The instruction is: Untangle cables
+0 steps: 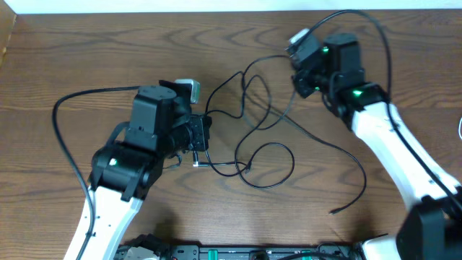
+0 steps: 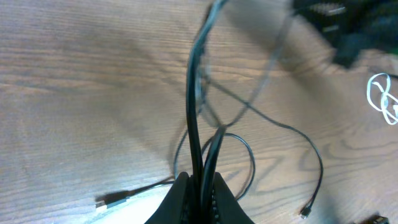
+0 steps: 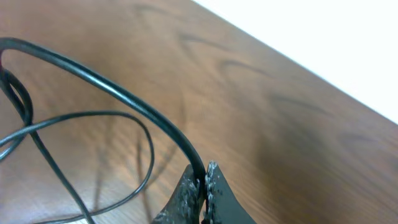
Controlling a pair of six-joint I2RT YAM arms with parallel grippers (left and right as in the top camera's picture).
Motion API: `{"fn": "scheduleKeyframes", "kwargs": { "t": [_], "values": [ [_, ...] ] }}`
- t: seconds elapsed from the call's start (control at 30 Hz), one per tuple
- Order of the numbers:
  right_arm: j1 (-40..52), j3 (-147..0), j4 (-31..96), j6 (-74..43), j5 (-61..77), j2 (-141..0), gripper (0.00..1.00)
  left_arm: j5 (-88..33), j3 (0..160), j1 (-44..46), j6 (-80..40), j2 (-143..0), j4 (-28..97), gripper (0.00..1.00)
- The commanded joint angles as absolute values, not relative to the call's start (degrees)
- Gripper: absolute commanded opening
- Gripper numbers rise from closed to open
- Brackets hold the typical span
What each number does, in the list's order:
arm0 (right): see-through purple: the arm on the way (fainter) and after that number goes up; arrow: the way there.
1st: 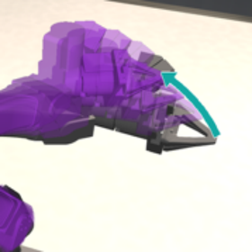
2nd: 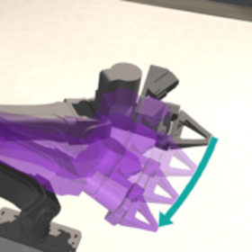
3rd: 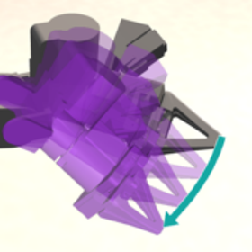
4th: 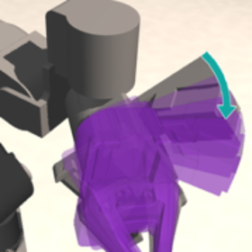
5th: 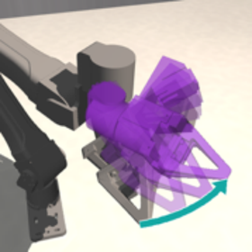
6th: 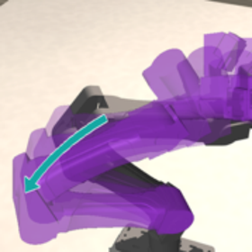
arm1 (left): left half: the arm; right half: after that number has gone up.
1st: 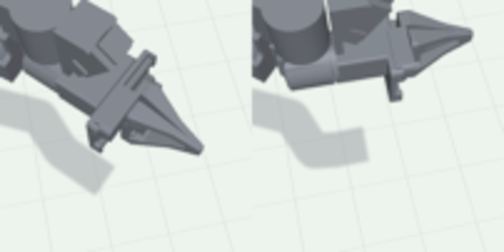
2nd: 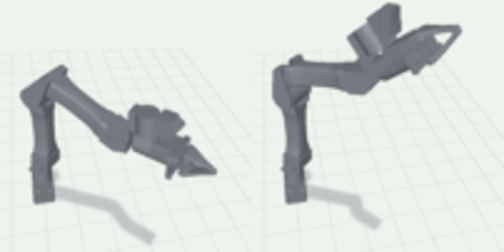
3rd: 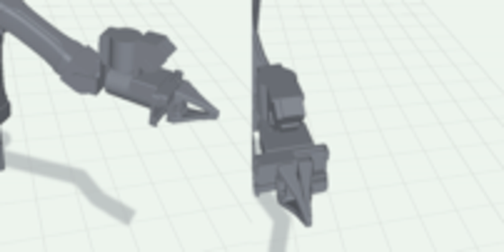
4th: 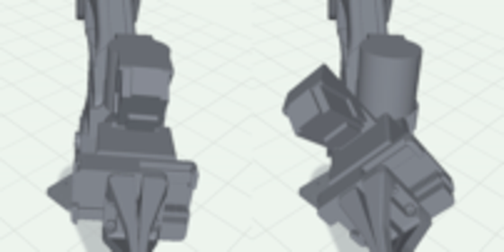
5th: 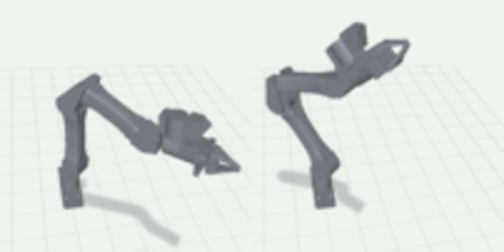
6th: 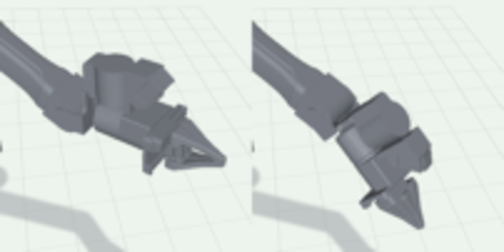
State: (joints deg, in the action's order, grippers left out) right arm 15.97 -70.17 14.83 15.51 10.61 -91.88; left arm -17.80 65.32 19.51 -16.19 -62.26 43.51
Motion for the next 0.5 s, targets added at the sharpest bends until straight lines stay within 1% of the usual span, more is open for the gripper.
{"fn": "scheduleKeyframes", "kwargs": {
  "t": [0.0, 0.07, 0.1, 0.13, 0.17, 0.2, 0.23, 0.3, 0.33, 0.37, 0.47],
  "values": [
    [12.80, -70.39, 15.33, 7.01, 4.29, -86.19, 0.01, -15.77, 65.17, 19.49, -15.07, -67.61, 43.18, 0.08],
    [10.35, -70.39, 14.72, 4.71, 8.80, -81.71, 0.01, -15.79, 65.04, 19.49, -15.07, -72.71, 43.00, 0.08],
    [9.69, -70.39, 14.33, 4.71, 10.07, -80.29, 0.01, -15.79, 65.04, 19.49, -15.05, -75.16, 42.54, 0.11],
    [9.10, -70.39, 14.15, 4.71, 10.04, -78.76, 0.01, -15.79, 65.04, 19.49, -15.05, -77.67, 41.91, 0.17],
    [8.58, -70.39, 14.17, 4.73, 10.02, -77.56, 0.01, -15.79, 65.04, 19.49, -15.07, -79.35, 41.43, 0.17],
    [8.10, -70.39, 14.28, 4.73, 10.04, -76.42, 0.01, -15.86, 65.04, 19.49, -15.07, -81.91, 40.88, 0.29],
    [7.94, -70.39, 14.28, 4.73, 10.04, -75.72, 0.01, -15.90, 65.04, 19.49, -15.07, -82.98, 40.86, 0.33],
    [7.90, -70.39, 13.65, 4.73, 10.04, -74.39, 0.01, -15.97, 65.04, 19.49, -15.07, -84.44, 40.88, 0.57],
    [7.90, -70.39, 12.40, 4.73, 11.16, -73.06, 0.01, -15.94, 65.04, 19.49, -15.07, -84.62, 40.80, 0.67],
    [7.90, -70.39, 10.37, 4.69, 13.02, -71.57, 0.01, -15.94, 65.04, 19.49, -15.05, -84.58, 40.16, 0.70],
    [7.86, -70.43, 4.64, 0.32, 13.63, -68.53, 0.01, -15.97, 65.04, 19.49, -15.07, -84.58, 39.51, 0.71]
  ]
}}
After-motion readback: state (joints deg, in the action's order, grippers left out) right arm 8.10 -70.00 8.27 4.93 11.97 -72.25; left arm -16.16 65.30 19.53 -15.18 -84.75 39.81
